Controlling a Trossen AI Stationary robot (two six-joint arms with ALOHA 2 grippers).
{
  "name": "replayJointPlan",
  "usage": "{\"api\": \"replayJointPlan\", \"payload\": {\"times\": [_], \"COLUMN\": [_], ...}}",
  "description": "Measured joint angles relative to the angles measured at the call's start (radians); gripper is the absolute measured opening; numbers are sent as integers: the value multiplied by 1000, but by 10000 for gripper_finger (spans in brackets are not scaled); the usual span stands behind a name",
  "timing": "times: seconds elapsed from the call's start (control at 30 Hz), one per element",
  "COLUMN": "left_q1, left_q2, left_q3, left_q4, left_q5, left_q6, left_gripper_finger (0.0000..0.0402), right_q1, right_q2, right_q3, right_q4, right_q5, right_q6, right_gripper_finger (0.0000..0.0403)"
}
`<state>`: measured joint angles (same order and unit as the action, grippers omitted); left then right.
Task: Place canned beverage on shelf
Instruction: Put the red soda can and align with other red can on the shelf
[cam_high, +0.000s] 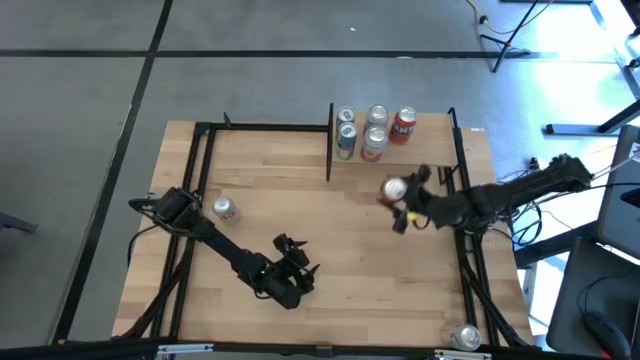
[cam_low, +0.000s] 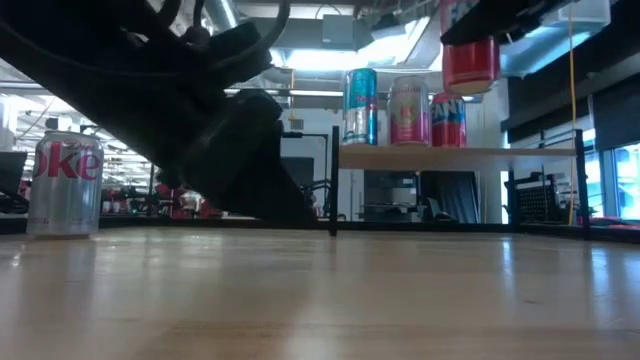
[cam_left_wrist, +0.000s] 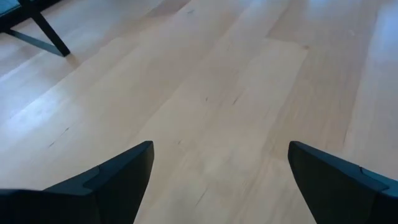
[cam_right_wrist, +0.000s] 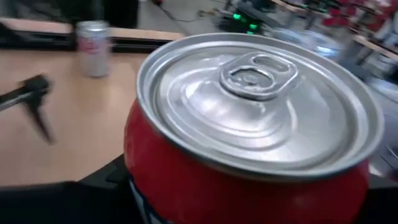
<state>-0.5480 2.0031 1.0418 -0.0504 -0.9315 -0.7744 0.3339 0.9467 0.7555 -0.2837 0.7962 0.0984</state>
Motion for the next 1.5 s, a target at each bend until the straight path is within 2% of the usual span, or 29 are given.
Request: {"api": "replayJointPlan", "payload": {"times": [0.1,0.23,0.6,0.8,1.0,1.2,1.43,1.5], "left_q1": [8,7,5,5,5,5,5,5], "left_q2": [3,3,3,3,3,3,2,2], "left_q3": [0,0,0,0,0,0,0,0], "left_q4": [-1,-2,-6,-8,-8,-8,-9,-8], "left_q5": [-2,-3,-8,-8,-7,-7,-7,-7], "left_q6": [14,26,26,27,27,27,27,27], "left_gripper_finger": [363,363,363,363,363,363,363,363], "right_q1": [-81,-220,-668,-823,-879,-878,-878,-878], "right_q2": [-57,-117,-139,-119,-49,22,32,32], "right_q3": [0,0,0,0,0,0,2,2], "right_q4": [-74,-137,-126,-92,-59,-44,-40,-42], "right_q5": [-11,-89,-471,-590,-699,-681,-669,-670], "right_q6": [-1,-21,-104,-120,-127,-135,-165,-167], "right_gripper_finger": [273,273,273,273,273,273,274,303]}}
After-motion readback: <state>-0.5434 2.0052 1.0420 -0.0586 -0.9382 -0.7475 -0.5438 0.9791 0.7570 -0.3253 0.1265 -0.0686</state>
